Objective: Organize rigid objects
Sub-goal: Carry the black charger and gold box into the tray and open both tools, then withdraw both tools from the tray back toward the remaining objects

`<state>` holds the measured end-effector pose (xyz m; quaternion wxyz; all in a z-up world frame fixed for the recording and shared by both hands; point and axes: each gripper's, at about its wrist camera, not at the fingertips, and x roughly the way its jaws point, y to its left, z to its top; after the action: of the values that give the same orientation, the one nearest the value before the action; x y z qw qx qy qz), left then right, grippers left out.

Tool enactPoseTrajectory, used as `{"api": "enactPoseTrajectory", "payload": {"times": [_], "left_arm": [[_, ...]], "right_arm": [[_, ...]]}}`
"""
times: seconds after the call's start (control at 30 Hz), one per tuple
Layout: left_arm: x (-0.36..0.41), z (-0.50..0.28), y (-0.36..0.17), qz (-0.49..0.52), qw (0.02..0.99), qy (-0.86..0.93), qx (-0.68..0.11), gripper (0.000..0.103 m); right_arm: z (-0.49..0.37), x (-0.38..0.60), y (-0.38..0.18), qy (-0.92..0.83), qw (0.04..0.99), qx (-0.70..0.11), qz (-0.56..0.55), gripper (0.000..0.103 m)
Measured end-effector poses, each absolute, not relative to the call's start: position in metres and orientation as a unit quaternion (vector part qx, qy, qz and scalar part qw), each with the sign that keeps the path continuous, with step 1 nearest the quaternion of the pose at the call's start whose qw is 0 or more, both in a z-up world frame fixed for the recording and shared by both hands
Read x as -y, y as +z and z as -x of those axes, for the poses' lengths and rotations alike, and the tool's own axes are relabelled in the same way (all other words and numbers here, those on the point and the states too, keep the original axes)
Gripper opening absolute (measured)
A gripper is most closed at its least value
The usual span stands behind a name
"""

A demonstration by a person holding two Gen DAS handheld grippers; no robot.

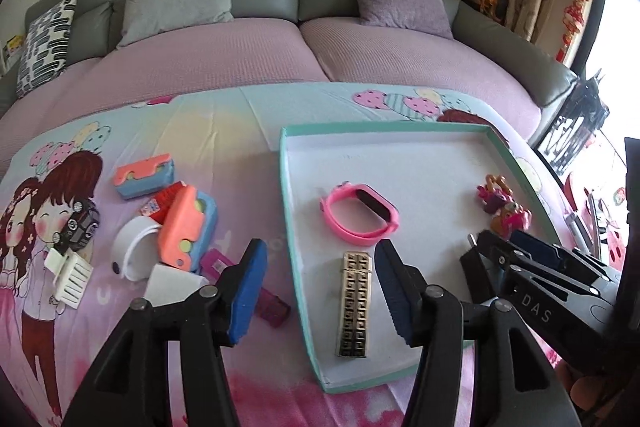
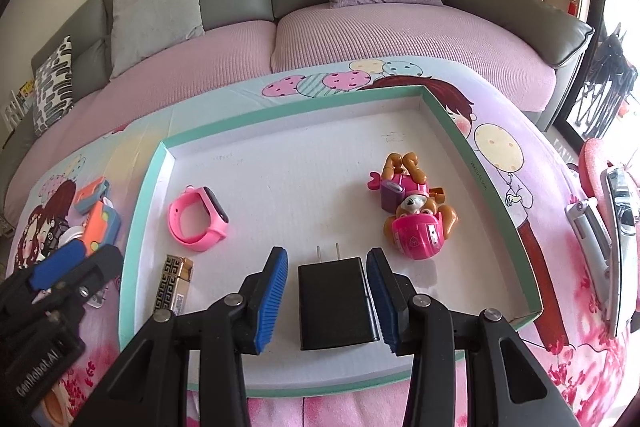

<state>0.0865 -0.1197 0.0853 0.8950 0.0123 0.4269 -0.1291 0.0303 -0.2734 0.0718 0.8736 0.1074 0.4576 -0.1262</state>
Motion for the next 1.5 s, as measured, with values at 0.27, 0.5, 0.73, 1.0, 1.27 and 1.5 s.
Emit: {"api": "enactPoseTrajectory", "payload": {"times": [0.27, 0.5, 0.73, 1.0, 1.27, 1.5], "left_arm": [[0.086, -0.095, 0.080, 0.027, 0.904, -0.062, -0.423, 0.081], [0.068, -0.102, 0.065, 0.036, 0.899, -0.017, -0.437, 0.095], [0.062, -0.103, 0.060, 0.049, 0.894, -0.009, -0.446, 0.097], [0.050, -0.103, 0.064, 0.079, 0.897, 0.002, -0.434, 0.100], [0.035, -0.107, 0.083, 0.106, 0.899, 0.023, -0.425, 0.100], [-0.005, -0.111, 0.094, 0.153, 0.896, 0.096, -0.407, 0.100]], "right_arm": [[-0.034, 0.272, 0.068, -0.125, 0.873, -0.460, -0.106, 0.073], [-0.035, 0.269, 0.067, -0.125, 0.875, -0.456, -0.106, 0.091], [-0.035, 0.270, 0.065, -0.119, 0.876, -0.451, -0.120, 0.103], [-0.038, 0.262, 0.068, -0.098, 0.890, -0.427, -0.129, 0.103], [-0.049, 0.239, 0.075, -0.071, 0.906, -0.400, -0.116, 0.103], [-0.064, 0.217, 0.077, -0.036, 0.914, -0.385, -0.121, 0.103]]}}
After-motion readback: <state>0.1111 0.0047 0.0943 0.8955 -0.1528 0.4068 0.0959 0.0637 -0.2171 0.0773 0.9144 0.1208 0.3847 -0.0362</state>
